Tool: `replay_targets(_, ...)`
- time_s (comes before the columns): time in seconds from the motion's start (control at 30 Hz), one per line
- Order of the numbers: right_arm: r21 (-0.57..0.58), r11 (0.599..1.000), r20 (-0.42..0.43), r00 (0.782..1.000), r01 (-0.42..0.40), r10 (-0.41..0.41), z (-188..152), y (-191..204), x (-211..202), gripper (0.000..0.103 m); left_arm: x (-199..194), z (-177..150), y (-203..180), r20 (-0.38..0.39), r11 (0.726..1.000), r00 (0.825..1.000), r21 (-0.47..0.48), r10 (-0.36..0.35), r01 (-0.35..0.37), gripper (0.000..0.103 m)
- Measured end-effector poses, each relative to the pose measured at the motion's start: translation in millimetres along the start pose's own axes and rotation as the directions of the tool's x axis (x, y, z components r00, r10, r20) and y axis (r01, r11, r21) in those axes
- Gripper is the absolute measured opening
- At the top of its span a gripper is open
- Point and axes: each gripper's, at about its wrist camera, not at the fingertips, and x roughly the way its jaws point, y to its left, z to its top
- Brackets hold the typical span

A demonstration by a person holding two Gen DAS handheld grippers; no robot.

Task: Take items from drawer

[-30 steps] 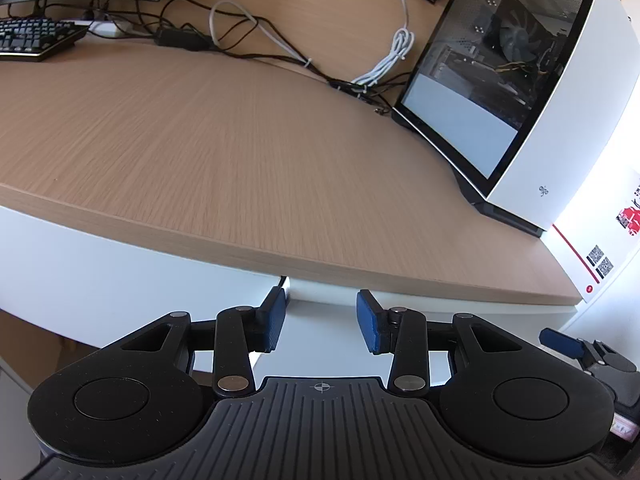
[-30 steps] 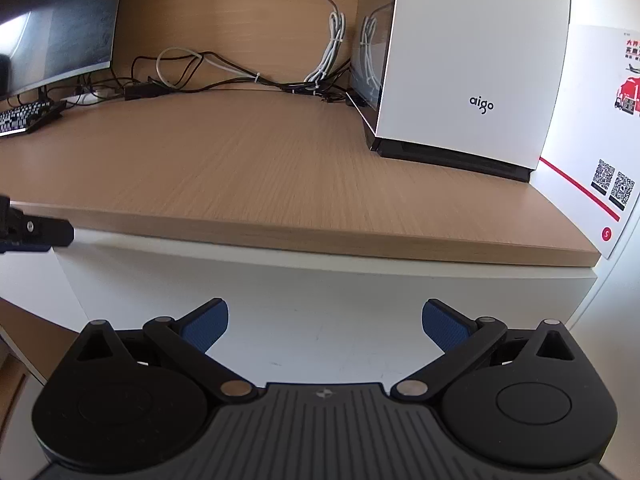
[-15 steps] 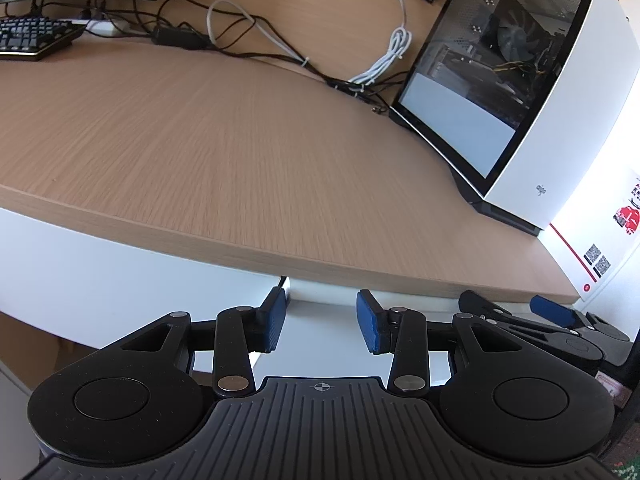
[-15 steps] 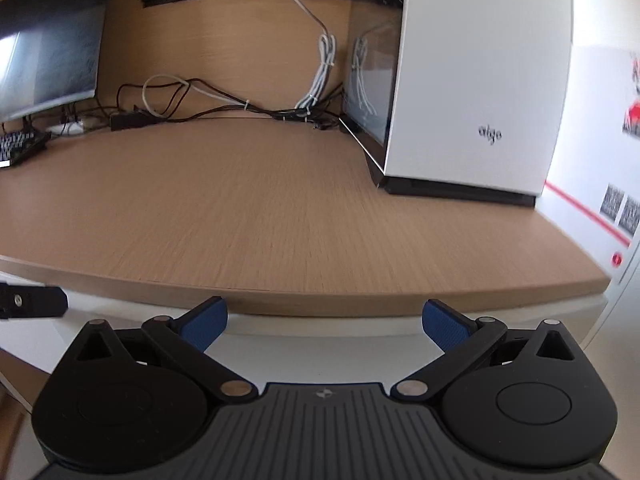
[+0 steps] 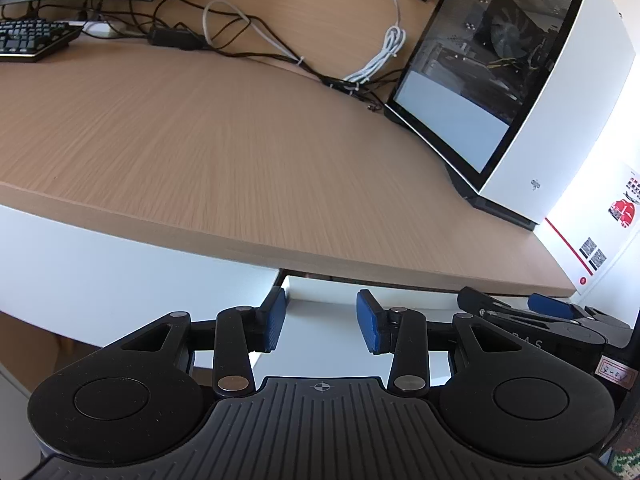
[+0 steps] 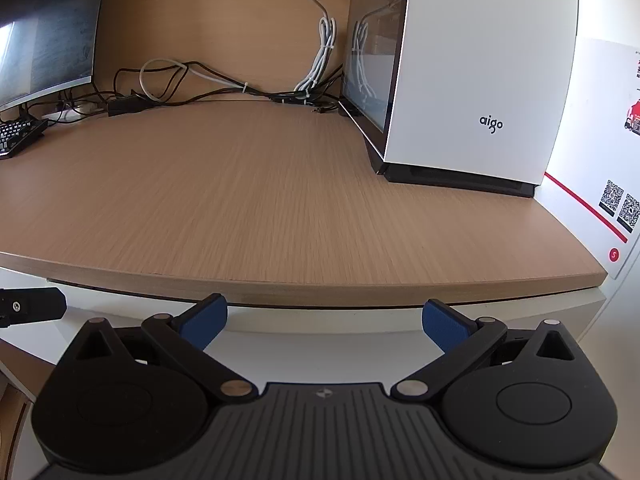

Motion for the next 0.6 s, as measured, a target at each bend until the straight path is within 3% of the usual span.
replay_targets(0.17, -0.002, 1.0, -0.019, 0.999, -0.027, 0.026, 3.8, -2.4, -2.5, 0.103, -1.8, -1.1, -0.4, -0.004, 1.0, 1.0, 0.007, -0.004, 0.004, 0.042)
replay_targets(0.27, -0.029, 1.0, 0.004, 1.0, 0.009, -0.009, 3.6, -3.4, 0.5, 0.103, -2.2, -1.9, -0.5, -0.004, 1.0, 1.0, 0.009, -0.005, 0.005, 0.042)
replay_targets(0.6, 0.049, 0.998, -0.038, 0.999, -0.036, 0.038, -2.9, -12.0, -0.7, 0.103, -5.5, -4.1, -3.3, -0.005, 1.0, 1.0, 0.011, 0.007, -0.007, 0.042)
